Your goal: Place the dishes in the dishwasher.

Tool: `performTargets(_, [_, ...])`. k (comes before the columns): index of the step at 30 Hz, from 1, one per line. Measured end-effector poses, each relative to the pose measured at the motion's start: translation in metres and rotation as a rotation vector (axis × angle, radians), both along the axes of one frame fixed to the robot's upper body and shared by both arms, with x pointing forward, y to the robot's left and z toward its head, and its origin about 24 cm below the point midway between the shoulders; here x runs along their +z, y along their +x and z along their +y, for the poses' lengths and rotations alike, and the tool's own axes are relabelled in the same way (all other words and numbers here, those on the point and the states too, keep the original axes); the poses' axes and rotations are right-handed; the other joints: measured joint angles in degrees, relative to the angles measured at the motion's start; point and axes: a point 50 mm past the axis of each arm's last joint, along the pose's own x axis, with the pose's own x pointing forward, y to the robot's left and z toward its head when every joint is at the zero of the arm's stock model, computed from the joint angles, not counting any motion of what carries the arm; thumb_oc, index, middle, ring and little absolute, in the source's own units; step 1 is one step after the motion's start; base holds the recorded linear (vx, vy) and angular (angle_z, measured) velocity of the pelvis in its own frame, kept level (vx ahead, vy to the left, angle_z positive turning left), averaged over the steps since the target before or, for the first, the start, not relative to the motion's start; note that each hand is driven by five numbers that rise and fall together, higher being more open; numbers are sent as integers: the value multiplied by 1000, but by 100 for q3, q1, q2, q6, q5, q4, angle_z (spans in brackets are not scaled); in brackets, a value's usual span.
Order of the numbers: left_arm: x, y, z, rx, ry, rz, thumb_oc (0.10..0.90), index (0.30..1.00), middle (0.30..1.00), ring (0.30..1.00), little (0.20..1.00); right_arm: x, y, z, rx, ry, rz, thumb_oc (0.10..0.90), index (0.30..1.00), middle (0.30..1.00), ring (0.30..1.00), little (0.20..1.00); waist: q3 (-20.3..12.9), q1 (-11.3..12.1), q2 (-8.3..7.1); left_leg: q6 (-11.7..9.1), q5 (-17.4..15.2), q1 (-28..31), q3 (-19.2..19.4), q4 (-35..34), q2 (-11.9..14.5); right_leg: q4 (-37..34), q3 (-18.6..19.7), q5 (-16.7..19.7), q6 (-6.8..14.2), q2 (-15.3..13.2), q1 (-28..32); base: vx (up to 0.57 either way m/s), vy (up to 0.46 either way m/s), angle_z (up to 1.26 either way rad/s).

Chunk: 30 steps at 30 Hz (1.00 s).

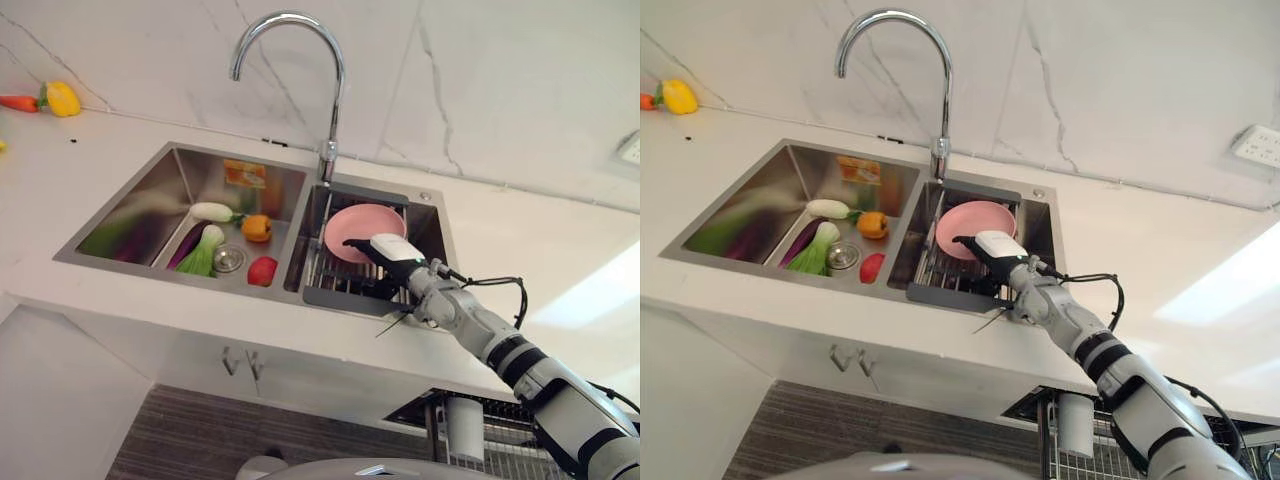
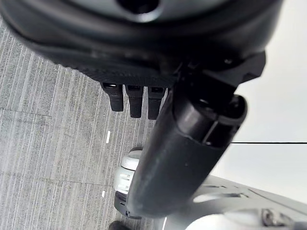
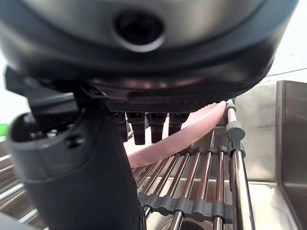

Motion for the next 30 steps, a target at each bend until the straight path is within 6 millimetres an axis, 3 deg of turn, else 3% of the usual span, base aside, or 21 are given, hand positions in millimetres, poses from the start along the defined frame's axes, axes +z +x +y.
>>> performTargets(1, [0, -1, 0, 1, 0, 2, 800, 900, 900, 900, 900, 0, -2, -1, -8, 15, -9, 609, 613, 613, 613, 613, 2, -6, 2, 1, 11, 20, 0, 0, 0, 1, -1, 0, 0, 0, -5, 0, 0, 0])
performTargets(2, [0, -1, 0, 1, 1, 2, 800, 900, 900, 900, 900, 1, -3, -1, -13, 26, -14, 456, 385, 385, 385, 385, 13, -3, 17, 3, 17, 15, 0, 0, 0, 1, -1, 1, 0, 0, -9, 0, 0, 0])
performTargets(3, [0, 0, 0, 1, 1, 1, 800, 900, 900, 900, 900, 1, -4, -2, -18, 33, -22, 400, 300, 300, 300, 300, 6, -8, -1, 5, 19, 16, 0, 0, 0, 1, -1, 1, 1, 0, -9, 0, 0, 0])
performTargets(9, [0, 2, 0, 1, 10, -7, 800, 900, 900, 900, 900, 5, -10, 1, -15, 66, -72, 400, 300, 300, 300, 300, 55, -31, 65, 52, 51, 29, 9, 0, 0, 3, 3, 5, -2, 2, -2, 0, 0, 0])
performTargets(12, [0, 3, 0, 0, 12, -10, 800, 900, 900, 900, 900, 5, -12, 3, 0, 59, -97, 400, 300, 300, 300, 300, 62, -30, 60, 51, 50, 51, 10, -1, 0, 3, 3, 6, -2, 1, 23, 0, 0, 0])
performTargets(16, [0, 5, -1, -1, 12, -18, 800, 900, 900, 900, 900, 24, -14, 6, -4, 142, -201, 400, 300, 300, 300, 300, 132, -43, 50, 38, 39, 99, 20, -9, 3, 3, 13, 5, -2, 2, 64, 0, 0, 0])
performTargets(24, [0, 3, -1, 2, 22, -12, 800, 900, 900, 900, 900, 28, -19, 2, -27, 187, -231, 400, 300, 300, 300, 300, 182, -26, 22, -7, 9, 105, 27, -8, 5, 3, 20, 5, -2, 3, 66, 0, 0, 0])
performTargets(30, [0, 3, -2, 5, 33, -14, 800, 900, 900, 900, 900, 30, -27, -1, -109, 368, -238, 400, 300, 300, 300, 300, 196, -61, 36, 40, 39, 107, 38, -6, 6, 5, 29, 6, -3, 4, 65, 0, 0, 0])
